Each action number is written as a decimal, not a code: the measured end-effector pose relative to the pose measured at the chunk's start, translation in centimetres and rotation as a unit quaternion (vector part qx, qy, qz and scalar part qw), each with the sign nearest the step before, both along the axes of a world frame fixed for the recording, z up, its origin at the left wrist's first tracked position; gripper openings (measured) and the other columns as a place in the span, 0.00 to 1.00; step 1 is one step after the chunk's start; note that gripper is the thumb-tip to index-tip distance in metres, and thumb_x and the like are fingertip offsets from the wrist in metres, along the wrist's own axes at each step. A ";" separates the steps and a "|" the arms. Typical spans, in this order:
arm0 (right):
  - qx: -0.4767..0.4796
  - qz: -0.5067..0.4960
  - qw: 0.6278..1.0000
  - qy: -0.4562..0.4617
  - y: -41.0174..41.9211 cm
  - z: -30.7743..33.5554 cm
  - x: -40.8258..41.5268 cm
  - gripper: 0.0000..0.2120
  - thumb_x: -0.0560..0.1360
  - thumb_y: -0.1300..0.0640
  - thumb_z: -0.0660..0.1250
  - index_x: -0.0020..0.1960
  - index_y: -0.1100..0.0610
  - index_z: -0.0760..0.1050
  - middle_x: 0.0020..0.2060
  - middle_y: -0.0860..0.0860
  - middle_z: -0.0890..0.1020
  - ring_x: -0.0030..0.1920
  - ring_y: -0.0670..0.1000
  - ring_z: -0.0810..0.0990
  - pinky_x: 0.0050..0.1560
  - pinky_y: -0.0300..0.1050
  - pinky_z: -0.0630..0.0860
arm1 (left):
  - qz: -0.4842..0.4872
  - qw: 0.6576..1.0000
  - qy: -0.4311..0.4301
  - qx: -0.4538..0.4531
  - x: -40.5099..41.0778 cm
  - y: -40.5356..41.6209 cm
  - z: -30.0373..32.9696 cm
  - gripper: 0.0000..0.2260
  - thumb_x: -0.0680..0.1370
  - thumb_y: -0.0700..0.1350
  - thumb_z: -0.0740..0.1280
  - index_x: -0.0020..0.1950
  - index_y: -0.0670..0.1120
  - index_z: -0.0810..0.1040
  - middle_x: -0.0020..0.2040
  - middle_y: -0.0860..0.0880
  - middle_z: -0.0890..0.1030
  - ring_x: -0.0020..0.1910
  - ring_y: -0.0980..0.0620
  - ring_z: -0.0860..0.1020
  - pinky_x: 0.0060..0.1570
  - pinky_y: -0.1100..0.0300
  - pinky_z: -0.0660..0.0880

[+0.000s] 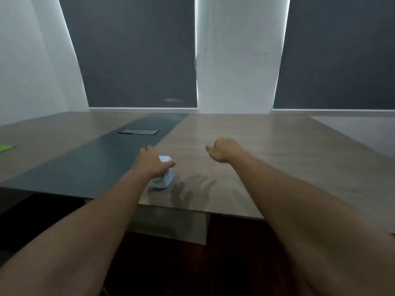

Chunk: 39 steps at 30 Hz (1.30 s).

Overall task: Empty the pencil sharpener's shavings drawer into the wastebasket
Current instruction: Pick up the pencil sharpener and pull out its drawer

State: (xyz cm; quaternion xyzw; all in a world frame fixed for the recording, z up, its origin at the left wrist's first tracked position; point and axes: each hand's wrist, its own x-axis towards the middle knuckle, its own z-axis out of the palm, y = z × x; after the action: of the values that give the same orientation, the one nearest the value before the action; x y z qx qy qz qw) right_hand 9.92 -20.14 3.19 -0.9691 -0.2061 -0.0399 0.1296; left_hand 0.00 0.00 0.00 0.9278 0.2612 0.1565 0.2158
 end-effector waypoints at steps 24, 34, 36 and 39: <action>0.481 0.002 0.788 0.385 -2.0 -4.3 -4.5 0.31 0.74 0.34 0.62 0.64 0.58 0.76 0.57 0.55 0.81 0.51 0.54 0.81 0.51 0.52 0.81 | -0.049 0.847 -0.184 -0.496 2.0 -7.3 -1.1 0.19 0.69 0.55 0.69 0.55 0.46 0.80 0.52 0.44 0.84 0.49 0.43 0.83 0.51 0.46 0.82; 0.591 -0.051 0.730 0.340 -7.4 -4.1 -4.2 0.15 0.77 0.47 0.68 0.52 0.59 0.77 0.51 0.56 0.81 0.51 0.56 0.80 0.52 0.53 0.80 | -0.130 0.843 -0.186 -0.489 3.0 -12.5 0.0 0.14 0.73 0.50 0.70 0.55 0.46 0.78 0.48 0.47 0.81 0.43 0.46 0.81 0.34 0.56 0.78; 0.620 -0.067 0.714 0.319 -8.3 -4.1 -3.8 0.14 0.77 0.49 0.67 0.52 0.60 0.77 0.51 0.57 0.81 0.48 0.56 0.80 0.49 0.51 0.81 | -0.138 0.845 -0.187 -0.482 3.0 -13.3 0.3 0.14 0.73 0.50 0.69 0.55 0.46 0.79 0.48 0.48 0.81 0.44 0.46 0.81 0.33 0.57 0.77; 0.663 -0.091 0.682 0.296 -10.0 -4.3 -3.1 0.11 0.77 0.52 0.68 0.50 0.60 0.76 0.53 0.59 0.80 0.43 0.55 0.81 0.44 0.50 0.81 | -0.143 0.849 -0.185 -0.473 2.9 -14.0 0.5 0.15 0.72 0.50 0.69 0.57 0.46 0.79 0.49 0.47 0.81 0.46 0.45 0.80 0.34 0.56 0.78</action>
State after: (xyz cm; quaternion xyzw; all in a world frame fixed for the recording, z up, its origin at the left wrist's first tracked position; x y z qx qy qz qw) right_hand 6.84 -30.11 -1.07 -0.6052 0.0129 0.1110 0.7882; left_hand 2.90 -14.00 0.49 0.6942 0.1233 0.1501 0.6931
